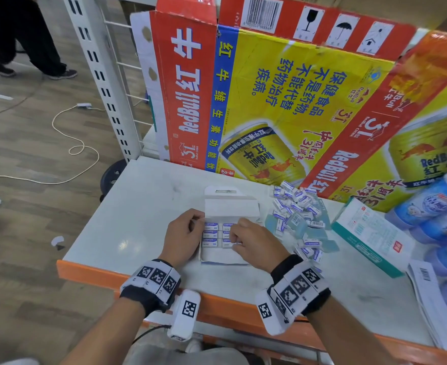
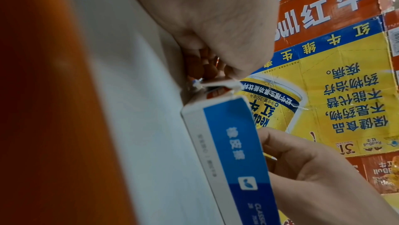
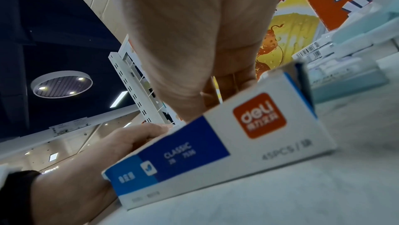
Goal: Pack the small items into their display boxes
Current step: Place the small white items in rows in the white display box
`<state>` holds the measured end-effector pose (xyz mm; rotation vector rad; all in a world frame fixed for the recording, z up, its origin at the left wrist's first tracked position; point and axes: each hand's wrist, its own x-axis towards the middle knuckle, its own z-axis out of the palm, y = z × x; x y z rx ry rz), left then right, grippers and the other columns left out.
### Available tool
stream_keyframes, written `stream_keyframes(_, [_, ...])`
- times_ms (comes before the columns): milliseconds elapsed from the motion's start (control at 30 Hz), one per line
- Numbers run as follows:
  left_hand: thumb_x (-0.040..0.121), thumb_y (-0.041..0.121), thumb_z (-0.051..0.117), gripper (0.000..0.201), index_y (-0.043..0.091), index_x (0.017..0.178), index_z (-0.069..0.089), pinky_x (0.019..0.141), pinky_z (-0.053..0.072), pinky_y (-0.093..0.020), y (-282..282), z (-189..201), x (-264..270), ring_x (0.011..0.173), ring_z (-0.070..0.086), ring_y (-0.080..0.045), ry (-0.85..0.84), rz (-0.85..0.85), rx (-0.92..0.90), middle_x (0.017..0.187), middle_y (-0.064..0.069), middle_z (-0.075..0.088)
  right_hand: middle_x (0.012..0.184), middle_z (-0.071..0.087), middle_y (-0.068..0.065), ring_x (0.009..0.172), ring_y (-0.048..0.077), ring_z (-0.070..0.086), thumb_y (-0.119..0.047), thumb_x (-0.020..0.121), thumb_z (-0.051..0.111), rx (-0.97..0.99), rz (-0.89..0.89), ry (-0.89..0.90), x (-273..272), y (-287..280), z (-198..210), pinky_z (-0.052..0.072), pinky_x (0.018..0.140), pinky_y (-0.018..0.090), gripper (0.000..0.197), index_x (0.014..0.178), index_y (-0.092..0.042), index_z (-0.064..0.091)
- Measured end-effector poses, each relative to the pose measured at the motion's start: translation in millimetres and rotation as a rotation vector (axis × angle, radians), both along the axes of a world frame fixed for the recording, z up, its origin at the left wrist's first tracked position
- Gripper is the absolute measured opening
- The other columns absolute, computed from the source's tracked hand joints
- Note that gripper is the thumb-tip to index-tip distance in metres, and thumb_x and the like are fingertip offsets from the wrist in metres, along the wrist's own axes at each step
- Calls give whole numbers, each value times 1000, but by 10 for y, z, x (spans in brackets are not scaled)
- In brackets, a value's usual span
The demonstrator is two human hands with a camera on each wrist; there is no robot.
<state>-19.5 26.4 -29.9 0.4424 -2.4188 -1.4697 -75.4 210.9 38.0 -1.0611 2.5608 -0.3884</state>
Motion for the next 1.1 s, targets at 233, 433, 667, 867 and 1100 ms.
stream_keyframes(233, [93, 16, 52, 13, 23, 89, 63, 60, 43, -13, 2, -4, 11, 67, 58, -5, 7, -4, 14, 74, 5, 67, 92, 49, -2, 83, 22, 55, -17, 87, 53, 2, -20, 9, -4, -6, 6, 46, 71, 35, 4, 88, -15, 57])
stream_keyframes(433, [93, 19, 52, 12, 23, 90, 63, 64, 45, -16, -1, -7, 4, 71, 60, -6, 1, -6, 18, 77, 6, 68, 81, 54, 0, 75, 19, 54, -20, 90, 49, -165, -192, 42, -229, 162, 151, 47, 69, 35, 17, 81, -14, 62])
stream_keyframes(667, [92, 14, 53, 15, 24, 88, 63, 57, 39, -8, -7, -6, 3, 65, 56, -8, 13, -4, 6, 71, -2, 67, 127, 56, 4, 115, 28, 42, 5, 88, 39, 102, -296, 108, -613, 447, 43, 41, 96, 39, 49, 127, -18, 55])
stream_keyframes(867, [92, 13, 53, 15, 24, 88, 63, 57, 39, -8, -2, -10, 2, 66, 57, -7, 8, -1, 16, 72, -2, 67, 116, 53, 6, 113, 26, 45, 6, 86, 43, 137, -275, 108, -706, 454, -42, 42, 94, 37, 47, 119, -21, 62])
stream_keyframes(1100, [92, 15, 53, 14, 24, 90, 63, 59, 42, -9, -8, -20, -9, 67, 59, -5, 1, -3, 17, 74, 2, 68, 100, 44, 4, 93, 25, 50, -1, 85, 50, 73, -355, 139, -708, 447, 20, 47, 76, 37, 19, 95, -18, 52])
